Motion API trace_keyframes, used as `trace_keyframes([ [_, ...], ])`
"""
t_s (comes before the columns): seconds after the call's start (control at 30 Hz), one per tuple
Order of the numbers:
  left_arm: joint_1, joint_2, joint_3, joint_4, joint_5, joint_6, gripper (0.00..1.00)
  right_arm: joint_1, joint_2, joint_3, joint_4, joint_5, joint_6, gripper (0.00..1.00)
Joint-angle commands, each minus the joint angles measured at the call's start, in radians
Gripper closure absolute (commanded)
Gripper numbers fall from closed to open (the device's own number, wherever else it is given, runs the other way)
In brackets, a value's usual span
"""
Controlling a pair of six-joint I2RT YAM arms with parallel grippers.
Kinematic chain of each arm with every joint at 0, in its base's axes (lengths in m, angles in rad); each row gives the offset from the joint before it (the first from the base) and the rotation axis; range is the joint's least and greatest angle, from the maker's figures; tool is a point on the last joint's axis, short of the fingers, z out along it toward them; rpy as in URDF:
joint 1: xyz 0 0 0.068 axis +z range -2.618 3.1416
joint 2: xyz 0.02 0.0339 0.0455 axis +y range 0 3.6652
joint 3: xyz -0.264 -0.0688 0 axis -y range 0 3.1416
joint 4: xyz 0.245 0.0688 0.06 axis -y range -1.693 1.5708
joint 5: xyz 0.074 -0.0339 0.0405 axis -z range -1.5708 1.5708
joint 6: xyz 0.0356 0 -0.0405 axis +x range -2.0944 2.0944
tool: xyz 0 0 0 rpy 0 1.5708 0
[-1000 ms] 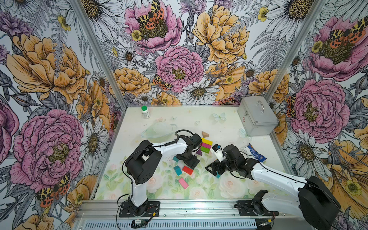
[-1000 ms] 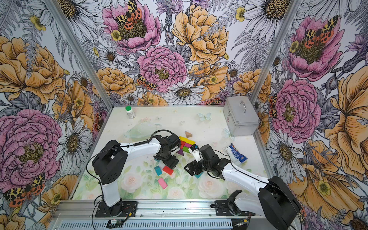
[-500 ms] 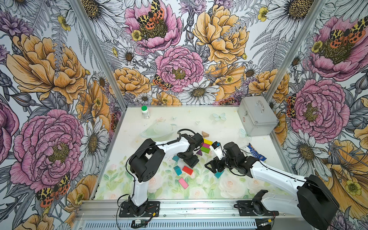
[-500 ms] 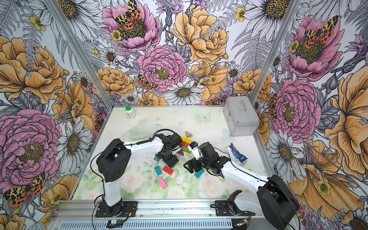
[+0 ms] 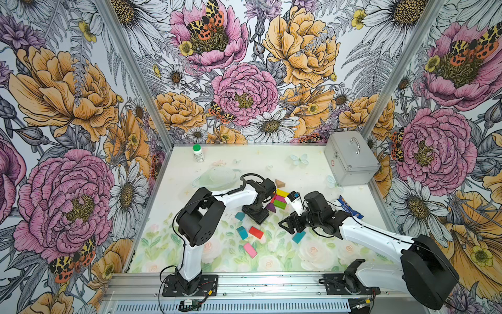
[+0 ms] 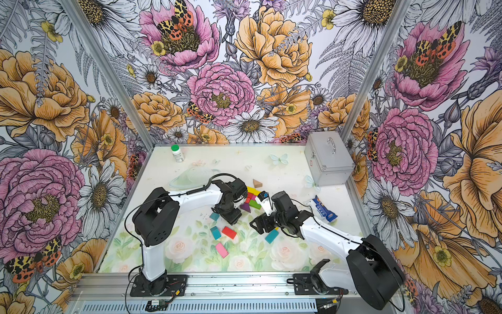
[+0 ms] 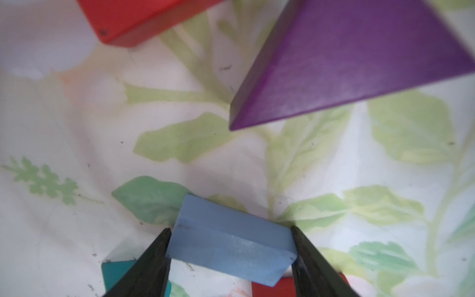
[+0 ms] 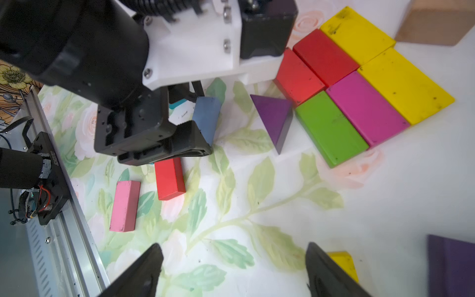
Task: Assemble a piece of candy with building blocks
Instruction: Move the building block to the center of the board.
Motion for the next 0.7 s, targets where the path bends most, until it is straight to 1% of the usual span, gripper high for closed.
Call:
trace_keyframes([
  [0.0,0.05,0.045,0.02,0.017,-0.033,-0.042,0.49,-0.005,0.009,0.051,0.014,-0.012,-0.018,0.12],
  [0.07,0.085,0.045,0.041,0.025,-0.028,-0.082,0.49,-0.005,0.01,0.071,0.015,-0.011,-0.016,0.13],
  [0.2,0.193,0.058,0.091,0.069,0.029,-0.174,0.49,-0.005,0.022,0.118,0.013,-0.014,-0.014,0.13],
  [0.27,0.234,0.077,0.133,0.078,0.038,-0.207,0.49,-0.005,0.033,0.139,0.013,-0.016,-0.018,0.12],
  [0.5,0.329,0.186,0.3,0.08,0.031,-0.259,0.49,-0.005,0.075,0.185,0.014,-0.007,-0.04,0.13],
  [0.67,0.34,0.242,0.38,0.073,0.006,-0.271,0.48,-0.005,0.1,0.214,0.013,-0.009,-0.058,0.13],
])
